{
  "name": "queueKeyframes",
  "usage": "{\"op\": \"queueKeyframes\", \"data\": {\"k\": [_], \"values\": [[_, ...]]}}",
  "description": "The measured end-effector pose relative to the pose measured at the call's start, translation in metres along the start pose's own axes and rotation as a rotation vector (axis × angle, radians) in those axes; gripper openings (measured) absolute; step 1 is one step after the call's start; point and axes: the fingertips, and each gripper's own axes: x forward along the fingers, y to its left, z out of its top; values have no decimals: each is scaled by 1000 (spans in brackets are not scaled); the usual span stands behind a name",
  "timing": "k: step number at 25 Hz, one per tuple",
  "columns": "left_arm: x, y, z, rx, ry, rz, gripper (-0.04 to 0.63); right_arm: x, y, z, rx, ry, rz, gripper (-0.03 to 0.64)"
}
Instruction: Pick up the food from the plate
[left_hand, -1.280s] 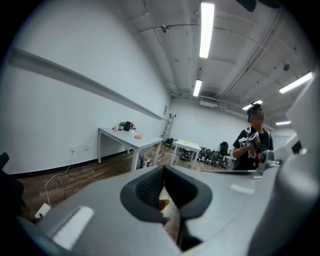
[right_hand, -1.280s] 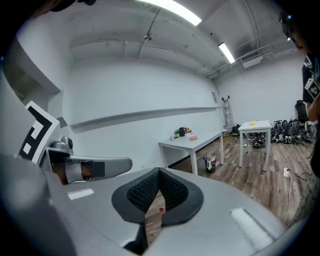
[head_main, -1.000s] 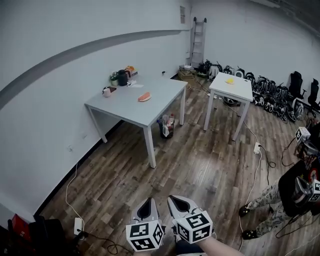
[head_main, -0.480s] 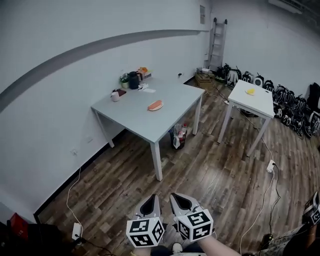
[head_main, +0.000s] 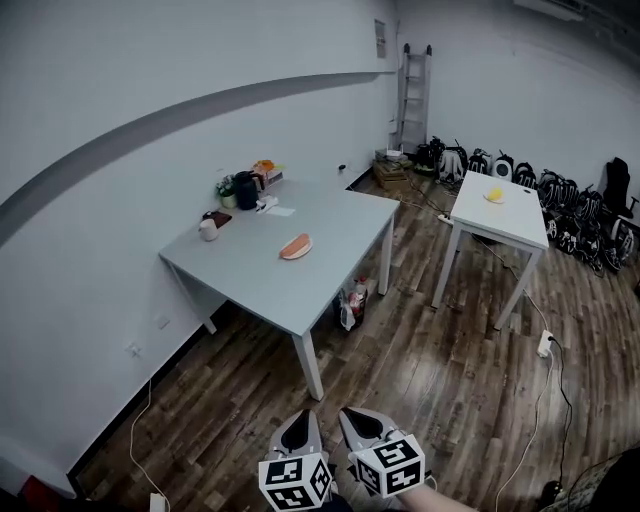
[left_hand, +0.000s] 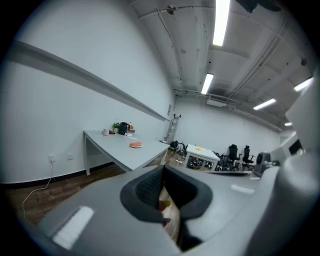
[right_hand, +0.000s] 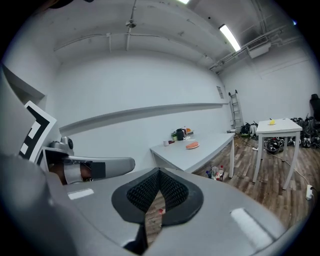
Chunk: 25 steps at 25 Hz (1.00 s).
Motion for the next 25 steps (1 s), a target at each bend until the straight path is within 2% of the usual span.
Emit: {"op": "queueKeyframes", "data": {"k": [7,11,18,25], "values": [[113,62,69,19,-7,-72,8,124,-33,62,-6,-12,-68,-2],[168,100,94,27,-8,-98,8,187,-47,93,-18,-36,-101,-2],[241,150,114,16,31,-119,8,266,-73,111,-1,-13,-142,-2],[297,173,116,-35,63,-135,8,321,-103,111,3,61,-145,-1]]}}
